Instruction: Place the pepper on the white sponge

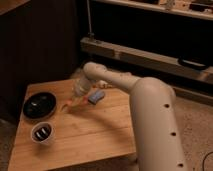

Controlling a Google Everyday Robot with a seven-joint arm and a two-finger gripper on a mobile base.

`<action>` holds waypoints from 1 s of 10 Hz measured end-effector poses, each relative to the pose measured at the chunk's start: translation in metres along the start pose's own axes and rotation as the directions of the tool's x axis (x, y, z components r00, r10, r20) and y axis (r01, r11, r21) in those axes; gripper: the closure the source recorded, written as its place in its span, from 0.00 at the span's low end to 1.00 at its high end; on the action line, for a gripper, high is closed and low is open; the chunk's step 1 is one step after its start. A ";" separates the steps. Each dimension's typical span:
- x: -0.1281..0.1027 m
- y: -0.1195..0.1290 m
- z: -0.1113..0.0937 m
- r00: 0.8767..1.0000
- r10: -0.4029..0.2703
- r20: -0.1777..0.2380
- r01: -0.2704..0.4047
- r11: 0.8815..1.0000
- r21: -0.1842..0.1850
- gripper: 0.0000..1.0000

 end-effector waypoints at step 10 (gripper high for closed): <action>0.088 0.004 -0.087 0.994 0.100 0.047 -0.106 0.981 0.163 1.00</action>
